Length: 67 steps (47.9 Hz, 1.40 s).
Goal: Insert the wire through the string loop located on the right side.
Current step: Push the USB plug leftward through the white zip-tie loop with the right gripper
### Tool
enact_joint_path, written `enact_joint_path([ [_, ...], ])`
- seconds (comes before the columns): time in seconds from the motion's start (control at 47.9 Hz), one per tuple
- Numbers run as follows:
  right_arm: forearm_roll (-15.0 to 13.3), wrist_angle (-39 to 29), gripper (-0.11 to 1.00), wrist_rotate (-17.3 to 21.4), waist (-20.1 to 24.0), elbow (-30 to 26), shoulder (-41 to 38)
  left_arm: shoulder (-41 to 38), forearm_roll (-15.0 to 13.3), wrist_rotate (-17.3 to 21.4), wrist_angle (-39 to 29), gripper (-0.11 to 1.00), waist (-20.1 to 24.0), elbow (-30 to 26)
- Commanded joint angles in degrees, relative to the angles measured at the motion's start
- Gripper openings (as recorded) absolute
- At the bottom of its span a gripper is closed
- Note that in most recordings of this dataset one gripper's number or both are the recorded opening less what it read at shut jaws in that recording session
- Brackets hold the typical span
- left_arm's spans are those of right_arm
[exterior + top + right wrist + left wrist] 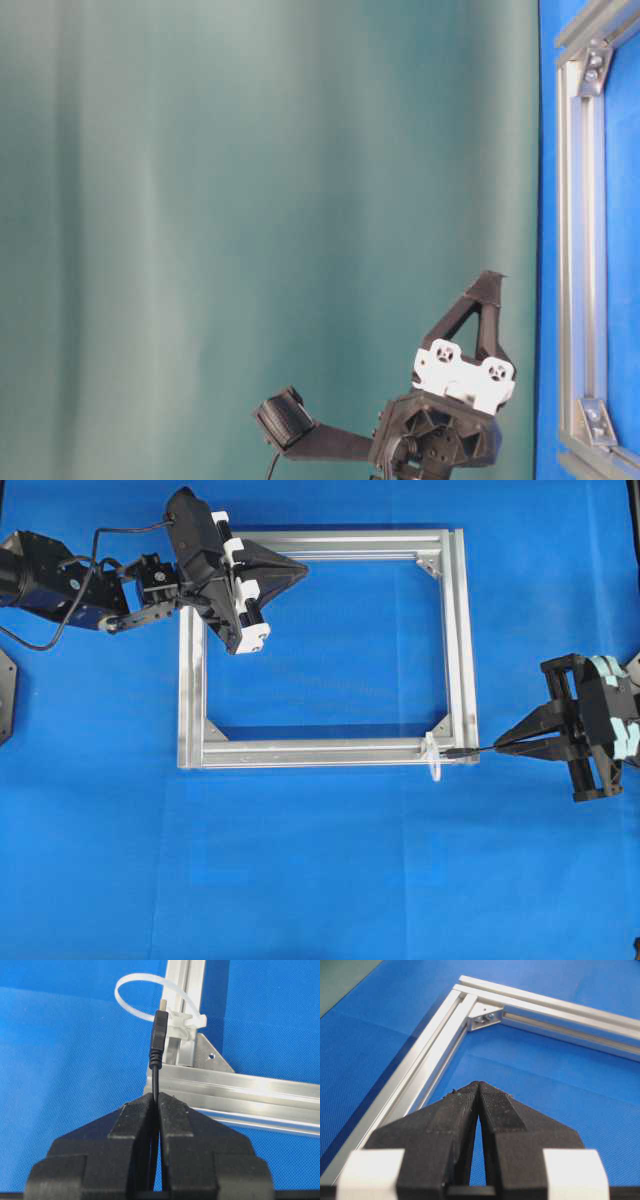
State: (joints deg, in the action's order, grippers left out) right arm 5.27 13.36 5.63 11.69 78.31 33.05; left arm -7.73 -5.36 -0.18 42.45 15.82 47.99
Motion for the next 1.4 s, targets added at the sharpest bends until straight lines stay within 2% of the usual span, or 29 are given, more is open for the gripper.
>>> enact_joint_path([
  [0.0, 0.09, 0.53, -0.03, 0.0, -0.18, -0.53, 0.0, 1.85, 0.18, 0.0, 0.26, 0.0, -0.09, -0.35],
  [0.898, 0.18, 1.49, -0.03, 0.0, -0.18, -0.62, -0.44, 1.85, 0.18, 0.0, 0.26, 0.0, -0.18, -0.35],
  [1.107, 0.35, 5.54, -0.03, 0.18, -0.18, -1.23, -3.43, 1.76, 0.18, 0.0, 0.26, 0.0, -0.26, -0.35],
  [1.379, 0.35, 12.57, -0.03, 0.26, -0.18, -4.48, -12.3, 1.76, 0.18, 0.0, 0.26, 0.0, -0.44, -0.35],
])
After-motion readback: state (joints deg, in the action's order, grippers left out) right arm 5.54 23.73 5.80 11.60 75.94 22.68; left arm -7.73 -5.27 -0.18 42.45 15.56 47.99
